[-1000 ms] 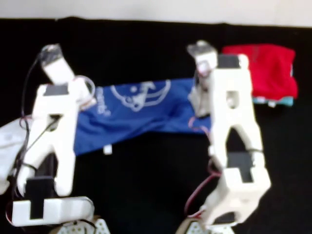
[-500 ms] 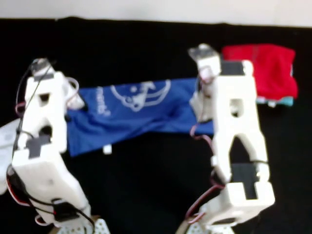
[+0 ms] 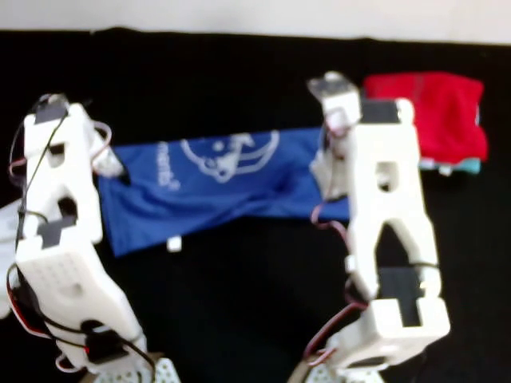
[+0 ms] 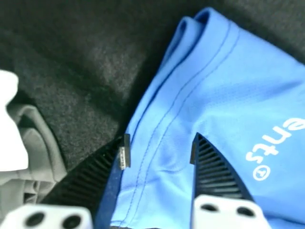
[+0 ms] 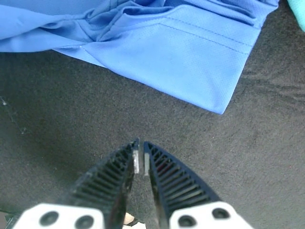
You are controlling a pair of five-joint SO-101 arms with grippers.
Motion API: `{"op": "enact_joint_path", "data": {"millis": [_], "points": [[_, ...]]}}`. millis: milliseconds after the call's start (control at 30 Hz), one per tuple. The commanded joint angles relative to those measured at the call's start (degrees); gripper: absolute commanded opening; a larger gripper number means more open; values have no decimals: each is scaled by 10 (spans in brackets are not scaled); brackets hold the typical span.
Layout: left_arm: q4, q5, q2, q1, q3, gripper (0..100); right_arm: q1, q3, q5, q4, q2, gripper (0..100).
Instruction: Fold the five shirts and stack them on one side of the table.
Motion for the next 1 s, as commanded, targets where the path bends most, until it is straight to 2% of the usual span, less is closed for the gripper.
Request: {"op": "enact_joint_path", "data": {"millis": [0,400,567,700,800,967], "points": [[2,-28,-19,-11,-19,208,-6,-2,-1,-6,-24,7],[-9,-82,89,7,-56,207,-7,-3,26,-6,-27,7],[72,-89,138,18,-137,207,-7,-4,26,0,-31,7],[137,-88,176,65,-182,207,-7,-27,25,1,-80,7],[166,-85,202,101,-207,206,-7,-44,25,0,-135,7],[194,-76,223,114,-240,179,-5,-37,25,7,-191,7]]}}
